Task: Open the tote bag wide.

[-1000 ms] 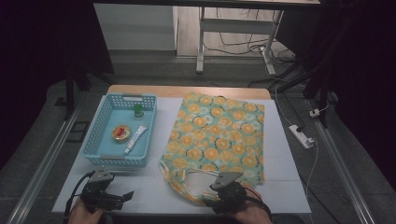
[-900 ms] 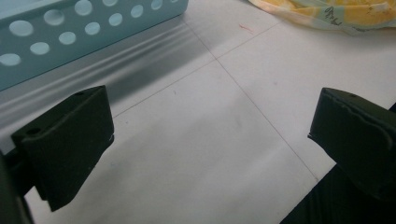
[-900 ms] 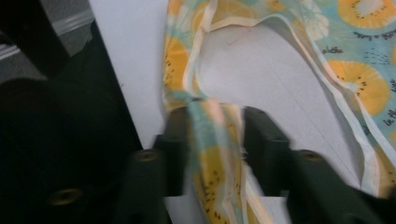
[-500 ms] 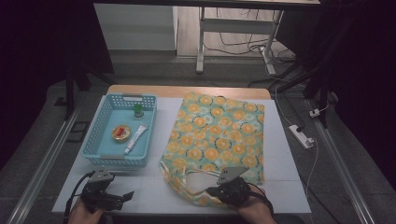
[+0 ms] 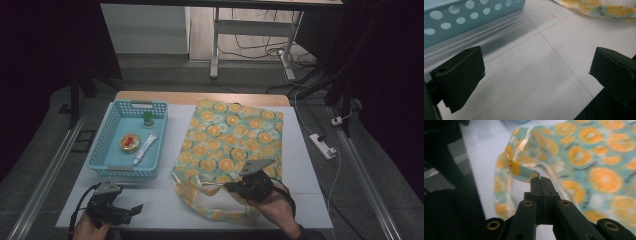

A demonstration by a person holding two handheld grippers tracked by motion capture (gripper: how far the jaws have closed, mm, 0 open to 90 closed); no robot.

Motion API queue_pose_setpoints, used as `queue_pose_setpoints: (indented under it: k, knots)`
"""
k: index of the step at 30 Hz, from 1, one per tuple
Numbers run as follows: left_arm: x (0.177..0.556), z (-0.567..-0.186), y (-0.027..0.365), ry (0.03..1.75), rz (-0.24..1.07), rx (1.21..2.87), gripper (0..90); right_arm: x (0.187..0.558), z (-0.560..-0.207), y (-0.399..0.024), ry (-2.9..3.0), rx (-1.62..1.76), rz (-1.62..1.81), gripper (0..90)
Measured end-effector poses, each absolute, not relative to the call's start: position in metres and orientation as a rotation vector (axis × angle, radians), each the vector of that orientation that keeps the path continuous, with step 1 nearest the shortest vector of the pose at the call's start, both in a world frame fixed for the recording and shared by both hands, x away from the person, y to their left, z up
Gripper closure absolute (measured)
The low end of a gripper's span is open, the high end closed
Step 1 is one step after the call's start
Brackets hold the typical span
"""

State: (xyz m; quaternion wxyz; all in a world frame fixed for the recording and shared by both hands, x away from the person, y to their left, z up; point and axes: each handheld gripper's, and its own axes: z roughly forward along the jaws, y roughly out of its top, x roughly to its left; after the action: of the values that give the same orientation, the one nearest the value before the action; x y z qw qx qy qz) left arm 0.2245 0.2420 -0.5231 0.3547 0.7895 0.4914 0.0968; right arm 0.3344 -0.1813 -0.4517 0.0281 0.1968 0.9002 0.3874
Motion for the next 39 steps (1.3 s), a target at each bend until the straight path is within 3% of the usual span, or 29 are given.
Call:
queue_pose_setpoints:
  k: [19,39]
  knots:
    - [0.226,-0.523,0.243,1.28,0.239,2.028,0.0,0.417,-0.447,-0.19,2.651,0.767,1.177,90.0]
    - [0.226,-0.524,0.244,1.284,0.233,2.025,0.0,0.474,-0.434,-0.19,2.543,0.836,1.215,90.0]
